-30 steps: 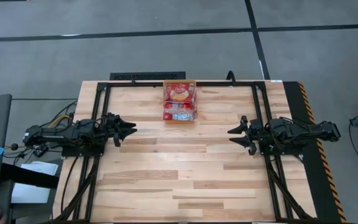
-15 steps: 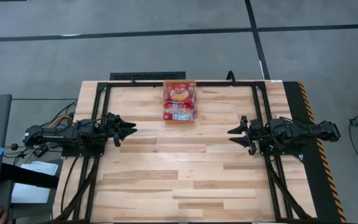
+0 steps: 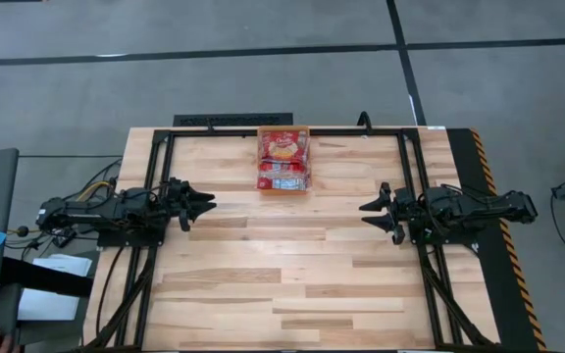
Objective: Sort popcorn bags into baskets
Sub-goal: Return to Home Position
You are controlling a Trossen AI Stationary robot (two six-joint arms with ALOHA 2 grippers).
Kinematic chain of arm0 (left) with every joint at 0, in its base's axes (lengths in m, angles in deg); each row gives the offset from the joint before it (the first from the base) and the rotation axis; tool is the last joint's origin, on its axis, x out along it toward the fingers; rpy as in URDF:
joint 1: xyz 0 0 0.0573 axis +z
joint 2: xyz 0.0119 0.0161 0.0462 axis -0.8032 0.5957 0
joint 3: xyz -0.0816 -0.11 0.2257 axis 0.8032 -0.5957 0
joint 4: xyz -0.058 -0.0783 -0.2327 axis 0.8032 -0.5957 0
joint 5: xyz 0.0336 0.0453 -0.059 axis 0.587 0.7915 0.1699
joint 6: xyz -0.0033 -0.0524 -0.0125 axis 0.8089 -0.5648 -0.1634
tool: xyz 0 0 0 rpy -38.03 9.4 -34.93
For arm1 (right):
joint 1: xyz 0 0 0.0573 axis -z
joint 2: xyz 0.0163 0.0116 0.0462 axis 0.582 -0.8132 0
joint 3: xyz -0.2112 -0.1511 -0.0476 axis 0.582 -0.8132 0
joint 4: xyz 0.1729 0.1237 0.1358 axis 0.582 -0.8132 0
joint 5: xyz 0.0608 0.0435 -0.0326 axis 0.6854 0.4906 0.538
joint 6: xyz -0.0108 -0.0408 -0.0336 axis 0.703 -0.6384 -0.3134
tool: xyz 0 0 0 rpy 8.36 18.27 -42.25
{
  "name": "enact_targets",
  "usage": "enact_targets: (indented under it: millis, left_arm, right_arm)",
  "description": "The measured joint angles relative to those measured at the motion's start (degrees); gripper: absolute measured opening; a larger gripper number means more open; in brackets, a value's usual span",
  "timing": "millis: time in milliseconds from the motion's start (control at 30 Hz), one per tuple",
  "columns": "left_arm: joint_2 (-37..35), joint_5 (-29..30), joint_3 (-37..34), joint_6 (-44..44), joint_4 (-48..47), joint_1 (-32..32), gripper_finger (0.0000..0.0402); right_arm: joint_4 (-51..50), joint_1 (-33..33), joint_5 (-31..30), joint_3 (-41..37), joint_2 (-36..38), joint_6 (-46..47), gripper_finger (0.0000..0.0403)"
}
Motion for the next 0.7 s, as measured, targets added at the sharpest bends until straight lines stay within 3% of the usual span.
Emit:
enact_targets:
  millis: [700]
  left_arm:
    - [0.0, 0.0, 0.0, 0.0, 0.0, 0.0, 0.0206]
  right_arm:
    - [0.0, 0.0, 0.0, 0.0, 0.0, 0.0, 0.0192]
